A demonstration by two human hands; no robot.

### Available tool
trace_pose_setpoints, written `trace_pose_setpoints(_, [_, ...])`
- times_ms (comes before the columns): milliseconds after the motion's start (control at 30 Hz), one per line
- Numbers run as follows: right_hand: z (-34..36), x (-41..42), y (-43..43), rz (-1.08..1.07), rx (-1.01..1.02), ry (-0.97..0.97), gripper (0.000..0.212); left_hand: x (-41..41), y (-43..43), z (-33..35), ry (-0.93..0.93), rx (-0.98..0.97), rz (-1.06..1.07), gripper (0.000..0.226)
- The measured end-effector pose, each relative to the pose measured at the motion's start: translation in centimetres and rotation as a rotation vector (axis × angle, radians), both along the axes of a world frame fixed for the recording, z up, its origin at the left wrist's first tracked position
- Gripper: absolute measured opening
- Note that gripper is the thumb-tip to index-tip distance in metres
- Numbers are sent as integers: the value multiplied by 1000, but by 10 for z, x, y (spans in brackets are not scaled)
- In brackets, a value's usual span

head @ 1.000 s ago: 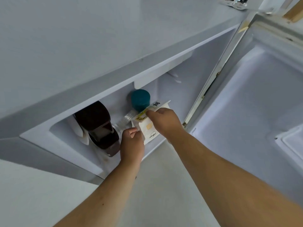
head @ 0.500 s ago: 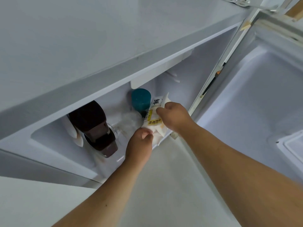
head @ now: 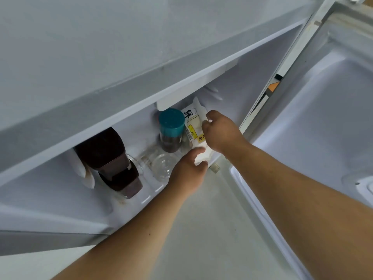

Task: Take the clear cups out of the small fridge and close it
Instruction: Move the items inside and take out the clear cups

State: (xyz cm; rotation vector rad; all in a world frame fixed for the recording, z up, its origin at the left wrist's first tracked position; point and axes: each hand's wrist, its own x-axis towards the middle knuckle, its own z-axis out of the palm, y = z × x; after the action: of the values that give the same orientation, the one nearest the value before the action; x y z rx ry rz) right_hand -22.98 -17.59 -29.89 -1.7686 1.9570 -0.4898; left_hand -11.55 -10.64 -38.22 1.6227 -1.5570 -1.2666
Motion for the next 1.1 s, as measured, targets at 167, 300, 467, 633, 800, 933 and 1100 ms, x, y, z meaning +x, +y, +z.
trace_pose_setpoints(167, [1, 3, -11, -1, 31, -61, 45, -16, -18, 1, 40, 21, 51, 44])
trace_pose_setpoints(300, [3, 11, -23, -11, 24, -129, 43, -21, -29, 3, -48, -35, 61, 45])
trace_pose_setpoints(467, [-4, 14, -29, -39, -9, -159, 41, -27, -36, 7, -65, -30, 63, 49])
trace_pose_setpoints(633, [-14, 9, 0, -120, -173, -213, 38, -6, -1, 8, -40, -85, 109, 28])
trace_pose_setpoints(800, [-28, 15, 60, -36, -603, -148, 28, 31, 43, -1, -233, -272, 306, 28])
trace_pose_setpoints(933, [-68, 39, 86, 101, -114, -130, 29, 46, 54, -13, -270, -120, 407, 47])
trace_pose_setpoints(1100, [-97, 55, 77, -13, 258, -235, 47, 48, 55, -20, -224, -91, 478, 49])
